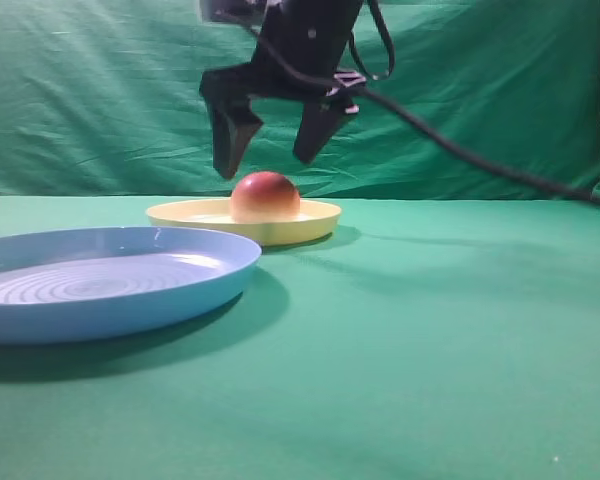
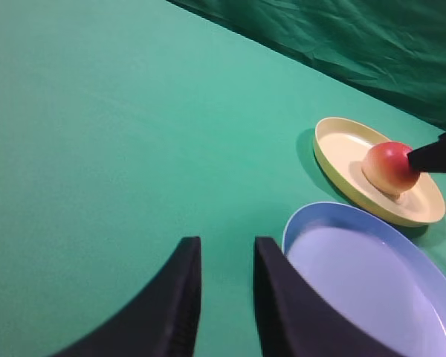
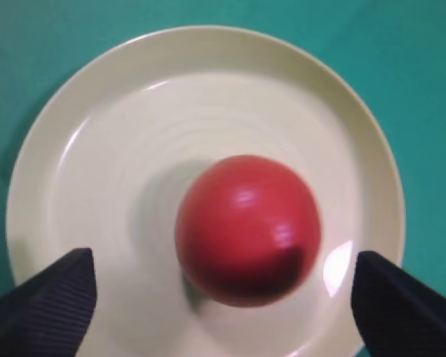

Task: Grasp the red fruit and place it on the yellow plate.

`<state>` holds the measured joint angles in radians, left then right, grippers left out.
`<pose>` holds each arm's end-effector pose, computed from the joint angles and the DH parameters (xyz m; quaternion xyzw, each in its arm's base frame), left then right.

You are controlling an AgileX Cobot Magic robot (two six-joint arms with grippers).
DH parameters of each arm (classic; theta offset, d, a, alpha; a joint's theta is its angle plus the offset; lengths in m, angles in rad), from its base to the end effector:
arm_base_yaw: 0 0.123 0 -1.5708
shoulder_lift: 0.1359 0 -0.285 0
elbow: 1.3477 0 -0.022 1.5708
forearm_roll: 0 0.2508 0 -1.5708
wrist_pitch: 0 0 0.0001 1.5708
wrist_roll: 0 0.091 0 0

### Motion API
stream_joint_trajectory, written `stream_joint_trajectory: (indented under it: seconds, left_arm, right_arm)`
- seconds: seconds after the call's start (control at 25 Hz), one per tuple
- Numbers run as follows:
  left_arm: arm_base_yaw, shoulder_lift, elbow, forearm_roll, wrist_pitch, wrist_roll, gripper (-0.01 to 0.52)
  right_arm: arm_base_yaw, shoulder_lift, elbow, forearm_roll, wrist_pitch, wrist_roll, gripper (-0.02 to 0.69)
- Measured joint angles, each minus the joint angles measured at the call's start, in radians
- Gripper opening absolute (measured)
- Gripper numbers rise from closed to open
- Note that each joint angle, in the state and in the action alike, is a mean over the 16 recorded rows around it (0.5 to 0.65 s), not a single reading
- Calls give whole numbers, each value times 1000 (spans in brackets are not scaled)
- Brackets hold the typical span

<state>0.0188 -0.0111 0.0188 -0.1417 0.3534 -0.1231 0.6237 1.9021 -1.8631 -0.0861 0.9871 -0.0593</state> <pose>0.0531 -0.0035 0.1759 -0.0944 0.7903 -0.0910 0.5985 0.3540 0.2467 0.3383 -0.3288 0.8910 0.0466 0.3097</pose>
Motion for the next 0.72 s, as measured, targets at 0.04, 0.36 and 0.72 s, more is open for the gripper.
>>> stream_joint_trajectory:
  seconds: [0.04, 0.36, 0.72]
  left_arm:
    - [0, 0, 0, 0, 0, 0, 157]
    - [0, 0, 0, 0, 0, 0, 157]
    - [0, 0, 0, 0, 0, 0, 157]
  right_arm:
    - [0, -35, 2, 3, 29, 4, 197]
    - [0, -373, 218, 47, 62, 30, 7]
    - [0, -867, 741, 98, -173, 33, 0]
